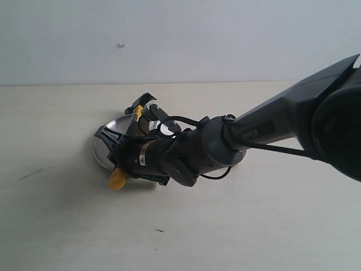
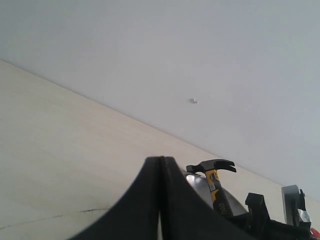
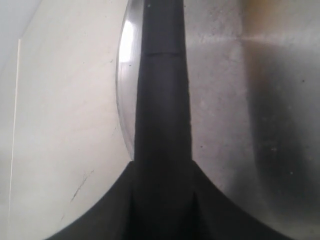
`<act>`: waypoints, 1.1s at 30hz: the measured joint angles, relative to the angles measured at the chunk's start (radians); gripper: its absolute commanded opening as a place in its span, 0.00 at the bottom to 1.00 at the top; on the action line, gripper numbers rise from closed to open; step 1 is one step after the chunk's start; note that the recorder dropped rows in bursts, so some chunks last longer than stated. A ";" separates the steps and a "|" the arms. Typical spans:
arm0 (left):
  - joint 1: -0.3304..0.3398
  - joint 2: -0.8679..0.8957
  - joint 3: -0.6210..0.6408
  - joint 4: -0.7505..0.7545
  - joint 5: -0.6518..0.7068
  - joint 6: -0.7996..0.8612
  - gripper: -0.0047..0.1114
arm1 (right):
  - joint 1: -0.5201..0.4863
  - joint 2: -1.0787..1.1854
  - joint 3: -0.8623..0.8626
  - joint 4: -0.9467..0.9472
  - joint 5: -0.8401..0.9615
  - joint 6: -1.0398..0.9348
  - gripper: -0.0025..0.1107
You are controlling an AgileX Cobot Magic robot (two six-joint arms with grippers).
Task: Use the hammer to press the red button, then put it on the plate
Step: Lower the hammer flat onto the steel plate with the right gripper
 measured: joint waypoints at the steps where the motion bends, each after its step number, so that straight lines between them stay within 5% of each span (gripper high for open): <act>1: 0.000 0.000 0.000 0.000 0.000 0.000 0.04 | 0.000 0.000 -0.002 0.000 0.002 0.000 0.08; 6: 0.000 0.000 0.000 0.000 0.000 0.000 0.04 | 0.000 0.000 -0.002 -0.002 0.008 0.000 0.11; 14: 0.000 0.000 0.000 0.000 0.000 0.000 0.04 | 0.000 0.000 -0.002 -0.004 0.022 -0.006 0.42; 33: 0.000 0.000 0.000 0.000 0.000 0.000 0.04 | -0.003 -0.009 -0.015 -0.004 0.088 -0.042 0.50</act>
